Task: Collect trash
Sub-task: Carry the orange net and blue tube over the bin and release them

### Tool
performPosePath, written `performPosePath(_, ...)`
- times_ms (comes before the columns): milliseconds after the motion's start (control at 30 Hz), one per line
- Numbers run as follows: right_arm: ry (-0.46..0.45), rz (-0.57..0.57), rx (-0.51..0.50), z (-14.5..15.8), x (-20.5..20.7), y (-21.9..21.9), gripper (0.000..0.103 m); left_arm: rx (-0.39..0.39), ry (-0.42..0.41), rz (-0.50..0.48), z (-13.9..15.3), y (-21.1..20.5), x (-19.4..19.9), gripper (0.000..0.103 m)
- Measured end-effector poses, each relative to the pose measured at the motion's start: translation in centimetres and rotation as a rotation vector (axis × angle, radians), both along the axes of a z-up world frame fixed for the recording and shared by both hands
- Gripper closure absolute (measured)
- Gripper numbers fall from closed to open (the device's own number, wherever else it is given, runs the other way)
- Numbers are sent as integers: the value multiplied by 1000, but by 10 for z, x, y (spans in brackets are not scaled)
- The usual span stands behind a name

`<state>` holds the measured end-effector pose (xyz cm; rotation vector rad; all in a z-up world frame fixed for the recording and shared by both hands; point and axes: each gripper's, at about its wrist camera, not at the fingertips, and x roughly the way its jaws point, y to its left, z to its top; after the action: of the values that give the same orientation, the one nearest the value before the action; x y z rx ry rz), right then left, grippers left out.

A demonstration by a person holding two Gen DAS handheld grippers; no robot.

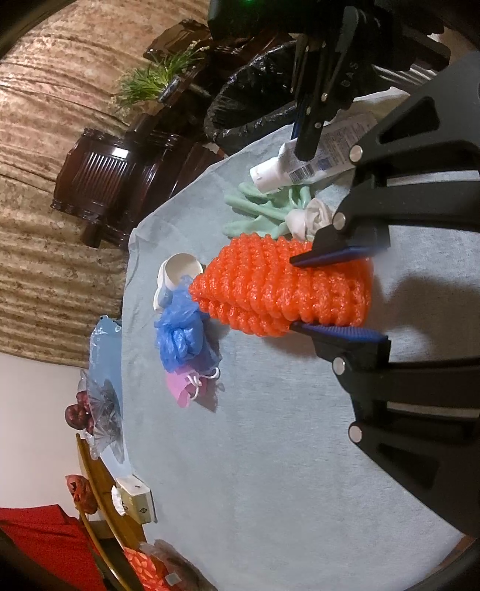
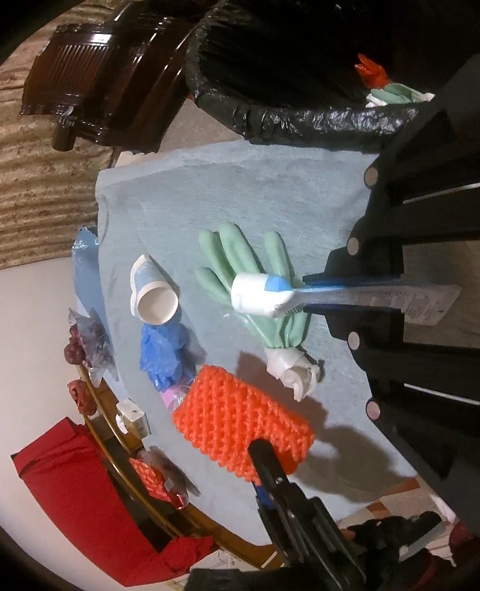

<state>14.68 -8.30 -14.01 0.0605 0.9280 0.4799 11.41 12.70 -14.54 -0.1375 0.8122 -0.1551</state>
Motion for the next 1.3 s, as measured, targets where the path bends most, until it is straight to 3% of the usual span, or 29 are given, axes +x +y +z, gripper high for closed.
performPosePath(300,-30,30,-19,5,-1,6,99,-3,-2,-2,1,1,1,75)
performPosePath(700,-151,-14,57,65,-15,-24,100,-13,-89,-68,39,-33,1,75)
performPosePath(1000,-253,-130,51,106,-24,-83,100,-37,-151,-164,65,-93,14,75)
performPosePath(1300,-275,-288,21,108,-35,-159,100,-32,-180,-312,72,-179,28,75)
